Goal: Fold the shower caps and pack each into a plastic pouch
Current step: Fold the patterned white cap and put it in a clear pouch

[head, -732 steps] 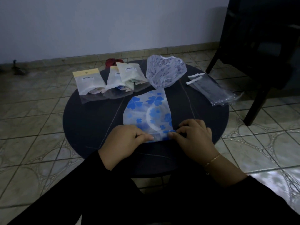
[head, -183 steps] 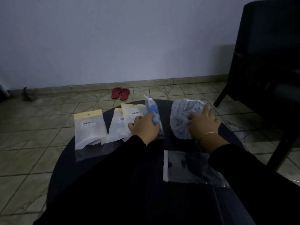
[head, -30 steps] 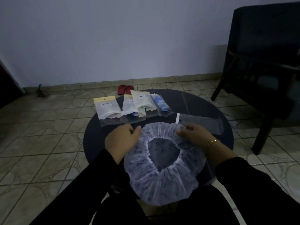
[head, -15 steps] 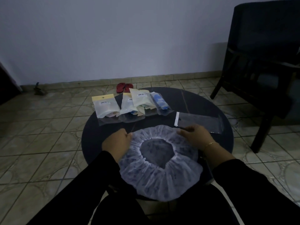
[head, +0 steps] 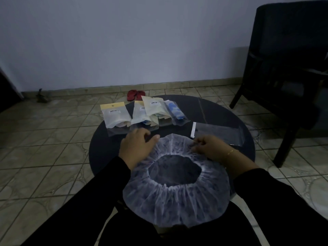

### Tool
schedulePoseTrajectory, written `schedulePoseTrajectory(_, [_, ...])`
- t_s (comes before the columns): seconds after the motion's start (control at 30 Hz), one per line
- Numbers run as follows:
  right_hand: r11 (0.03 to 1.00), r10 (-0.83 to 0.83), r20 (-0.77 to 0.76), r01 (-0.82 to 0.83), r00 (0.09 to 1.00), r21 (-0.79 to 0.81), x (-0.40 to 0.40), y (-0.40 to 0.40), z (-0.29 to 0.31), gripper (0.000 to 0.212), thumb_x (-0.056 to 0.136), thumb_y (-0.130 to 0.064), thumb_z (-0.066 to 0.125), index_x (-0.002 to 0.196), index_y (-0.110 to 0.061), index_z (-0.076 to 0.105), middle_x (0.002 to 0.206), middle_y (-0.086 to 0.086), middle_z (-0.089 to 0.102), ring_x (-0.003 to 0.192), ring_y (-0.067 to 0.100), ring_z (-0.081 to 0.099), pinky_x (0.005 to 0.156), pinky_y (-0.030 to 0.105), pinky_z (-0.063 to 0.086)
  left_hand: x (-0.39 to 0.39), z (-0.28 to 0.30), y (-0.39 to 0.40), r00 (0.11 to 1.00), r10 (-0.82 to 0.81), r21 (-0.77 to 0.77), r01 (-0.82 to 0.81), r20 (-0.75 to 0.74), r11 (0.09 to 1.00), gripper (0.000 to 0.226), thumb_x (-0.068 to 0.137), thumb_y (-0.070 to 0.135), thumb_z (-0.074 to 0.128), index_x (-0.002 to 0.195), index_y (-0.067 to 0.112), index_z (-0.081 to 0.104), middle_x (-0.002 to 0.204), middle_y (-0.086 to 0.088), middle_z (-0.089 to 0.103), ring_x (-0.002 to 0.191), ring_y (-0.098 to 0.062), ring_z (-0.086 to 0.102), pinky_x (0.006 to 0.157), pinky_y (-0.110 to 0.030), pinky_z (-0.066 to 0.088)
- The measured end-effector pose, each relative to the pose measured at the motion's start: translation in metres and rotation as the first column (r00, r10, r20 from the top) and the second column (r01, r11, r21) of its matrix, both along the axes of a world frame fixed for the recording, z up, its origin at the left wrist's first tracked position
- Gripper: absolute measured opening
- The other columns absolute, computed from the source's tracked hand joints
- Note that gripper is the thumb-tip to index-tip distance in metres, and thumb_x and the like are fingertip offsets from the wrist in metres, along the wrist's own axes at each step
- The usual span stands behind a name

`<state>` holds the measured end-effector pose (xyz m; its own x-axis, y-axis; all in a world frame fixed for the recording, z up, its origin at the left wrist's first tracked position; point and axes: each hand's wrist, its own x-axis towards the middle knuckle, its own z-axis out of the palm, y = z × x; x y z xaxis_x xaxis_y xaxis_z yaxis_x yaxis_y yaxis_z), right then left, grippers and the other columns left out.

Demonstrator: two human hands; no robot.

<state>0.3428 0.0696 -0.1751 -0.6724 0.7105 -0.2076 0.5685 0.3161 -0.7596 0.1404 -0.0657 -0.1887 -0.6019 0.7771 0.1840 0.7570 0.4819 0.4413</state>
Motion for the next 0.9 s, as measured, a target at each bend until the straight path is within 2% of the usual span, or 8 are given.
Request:
schedulePoseTrajectory(0.07, [1.0, 0.006, -0.047, -0.007, 0.999, -0.017, 0.0, -0.003, 0.003, 0.012, 0.089, -0.019, 0.063, 0.095, -0.01, 0.067, 0.087, 0.004, 0.065, 0.083, 0.017, 0.06, 0.074, 0.026, 0.049, -0.005, -0.001, 0.008, 0.965, -0.022, -0.034, 0.032, 0.259, 0.999, 0.051, 0.085, 0.067, 0.046, 0.114, 0.026, 0.057, 0.109, 0.007, 0.06, 0.102, -0.016, 0.057, 0.096, -0.042, 0.043])
schedulePoseTrajectory(0.13, [1.0, -0.002, -0.076, 0.002, 0.997, -0.001, 0.0, -0.003, 0.006, 0.018, 0.09, -0.024, 0.061, 0.094, -0.008, 0.068, 0.081, 0.001, 0.063, 0.074, 0.011, 0.056, 0.064, 0.019, 0.044, -0.007, -0.005, 0.011, 0.934, -0.049, -0.054, 0.072, 0.353, 0.996, 0.04, 0.087, 0.061, 0.051, 0.093, 0.022, 0.061, 0.09, 0.004, 0.063, 0.086, -0.015, 0.06, 0.085, -0.034, 0.047])
schedulePoseTrajectory(0.27, [0.997, -0.05, -0.078, 0.055, 0.996, 0.062, 0.0, 0.001, 0.004, 0.016, 0.09, -0.022, 0.061, 0.087, -0.008, 0.067, 0.072, -0.003, 0.057, 0.062, 0.004, 0.048, 0.055, 0.014, 0.038, -0.006, -0.008, 0.009, 0.917, -0.055, 0.015, 0.054, 0.396, 0.998, 0.042, 0.092, 0.042, 0.056, 0.063, 0.012, 0.046, 0.061, -0.003, 0.046, 0.058, -0.014, 0.044, 0.056, -0.029, 0.033])
schedulePoseTrajectory(0.4, [0.996, -0.088, -0.083, 0.089, 0.993, 0.004, -0.001, 0.001, -0.002, 0.029, 0.089, -0.03, 0.062, 0.08, -0.003, 0.066, 0.071, 0.008, 0.057, 0.061, 0.012, 0.047, 0.052, 0.017, 0.039, -0.008, -0.015, 0.003, 0.967, 0.049, -0.043, -0.04, 0.25, 0.998, 0.046, 0.098, 0.042, 0.043, 0.063, 0.013, 0.036, 0.064, -0.004, 0.042, 0.063, -0.02, 0.044, 0.058, -0.033, 0.031])
schedulePoseTrajectory(0.53, [0.983, -0.176, -0.078, 0.171, 0.981, -0.067, 0.007, 0.003, 0.006, 0.045, 0.087, -0.048, 0.058, 0.098, -0.006, 0.07, 0.095, 0.008, 0.064, 0.091, 0.021, 0.06, 0.084, 0.034, 0.049, -0.01, -0.014, -0.011, 0.991, 0.132, -0.096, -0.131, 0.009, 0.987, 0.02, 0.097, 0.033, 0.042, 0.104, 0.018, 0.053, 0.107, -0.006, 0.059, 0.09, -0.026, 0.057, 0.073, -0.037, 0.045])
schedulePoseTrajectory(0.67, [0.946, -0.179, -0.071, 0.152, 0.981, -0.287, 0.017, 0.001, 0.016, 0.043, 0.08, -0.052, 0.064, 0.103, -0.016, 0.068, 0.109, 0.005, 0.064, 0.103, 0.027, 0.062, 0.094, 0.041, 0.049, -0.01, -0.013, -0.016, 0.979, -0.117, -0.166, 0.089, -0.167, 0.982, 0.06, 0.089, 0.02, 0.056, 0.143, 0.027, 0.03, 0.139, -0.006, 0.035, 0.122, -0.03, 0.042, 0.092, -0.042, 0.04])
schedulePoseTrajectory(0.8, [0.997, -0.079, 0.165, 0.079, 0.983, 0.004, 0.011, 0.001, 0.018, 0.047, 0.084, -0.048, 0.062, 0.101, -0.005, 0.067, 0.101, 0.01, 0.064, 0.098, 0.027, 0.061, 0.082, 0.03, 0.045, -0.003, 0.0, -0.011, 0.964, -0.204, -0.32, 0.143, -0.168, 0.937, 0.032, 0.087, 0.035, 0.053, 0.118, 0.032, 0.058, 0.147, 0.002, 0.026, 0.132, -0.023, 0.03, 0.104, -0.039, 0.026])
schedulePoseTrajectory(0.9, [0.997, -0.025, 0.103, 0.018, 0.994, 0.072, 0.007, -0.004, 0.018, 0.034, 0.088, -0.04, 0.061, 0.072, -0.011, 0.054, 0.075, 0.005, 0.055, 0.068, 0.016, 0.051, 0.061, 0.026, 0.038, 0.005, 0.006, -0.001, 0.986, -0.077, -0.178, 0.05, -0.148, 0.983, 0.033, 0.088, 0.053, 0.045, 0.094, 0.028, 0.065, 0.128, 0.004, 0.045, 0.122, -0.018, 0.041, 0.099, -0.037, 0.029])
